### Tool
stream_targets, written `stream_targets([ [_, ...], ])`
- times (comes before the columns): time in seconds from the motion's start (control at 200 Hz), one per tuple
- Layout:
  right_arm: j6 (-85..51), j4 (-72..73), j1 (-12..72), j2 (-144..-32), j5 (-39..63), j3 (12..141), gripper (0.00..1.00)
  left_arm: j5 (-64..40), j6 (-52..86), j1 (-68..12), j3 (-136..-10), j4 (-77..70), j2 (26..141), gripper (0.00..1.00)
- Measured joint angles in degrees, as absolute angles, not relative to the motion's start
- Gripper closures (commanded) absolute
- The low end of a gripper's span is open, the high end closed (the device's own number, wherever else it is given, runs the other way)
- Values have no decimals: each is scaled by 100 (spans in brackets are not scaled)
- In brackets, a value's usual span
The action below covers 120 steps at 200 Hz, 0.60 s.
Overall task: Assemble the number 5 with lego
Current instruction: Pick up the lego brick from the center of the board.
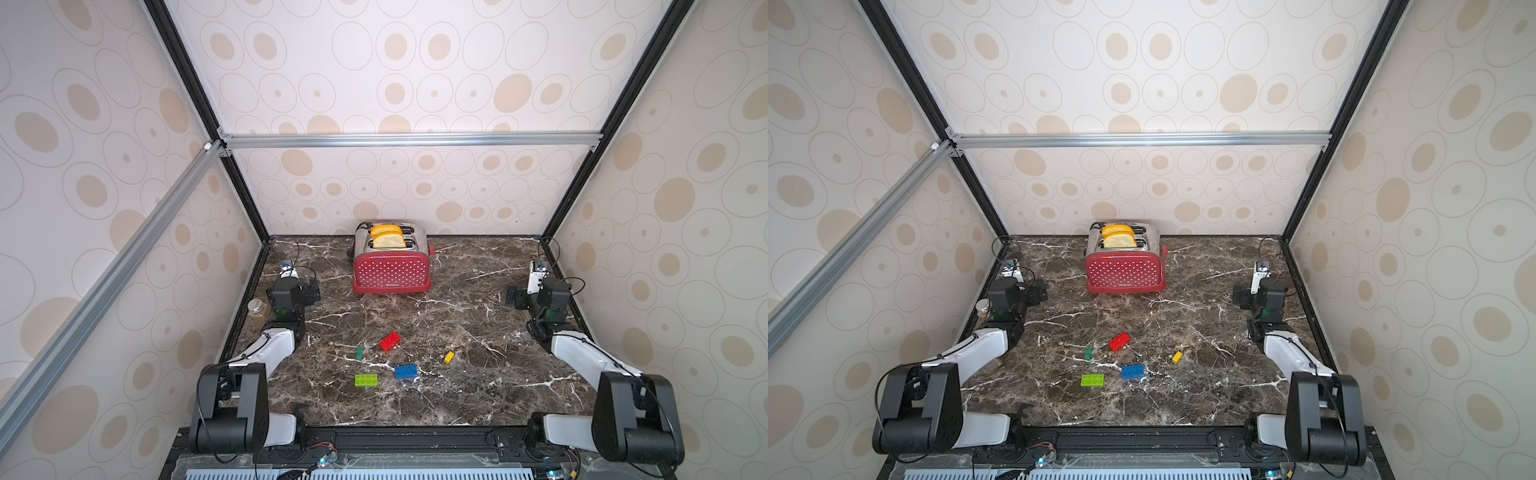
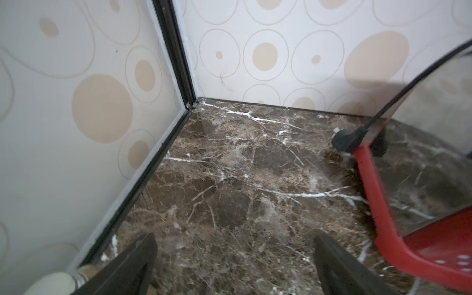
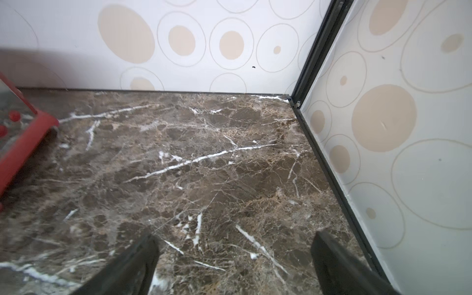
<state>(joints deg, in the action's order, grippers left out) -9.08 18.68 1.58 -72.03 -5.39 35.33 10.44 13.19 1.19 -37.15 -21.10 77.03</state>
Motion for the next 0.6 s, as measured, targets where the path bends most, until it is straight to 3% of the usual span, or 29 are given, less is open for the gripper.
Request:
stream_targets([
  [0.1, -2029, 989, 123, -6757, -622, 3701, 0, 860, 2226, 215, -4066, -1295, 7664, 1],
  [0.145, -2401, 690, 56, -6665, -462, 3824, 12, 683, 2502, 246, -4239, -963, 7701, 1],
  [0.225, -2773, 292, -38, -6652, -36, 4051, 25, 307, 2823, 276, -4525, -425, 7760, 9],
  [0.601, -3103, -1955, 377, -6882, 1466, 4827, 41, -1240, 3540, 19, -4405, 1354, 6875, 32],
])
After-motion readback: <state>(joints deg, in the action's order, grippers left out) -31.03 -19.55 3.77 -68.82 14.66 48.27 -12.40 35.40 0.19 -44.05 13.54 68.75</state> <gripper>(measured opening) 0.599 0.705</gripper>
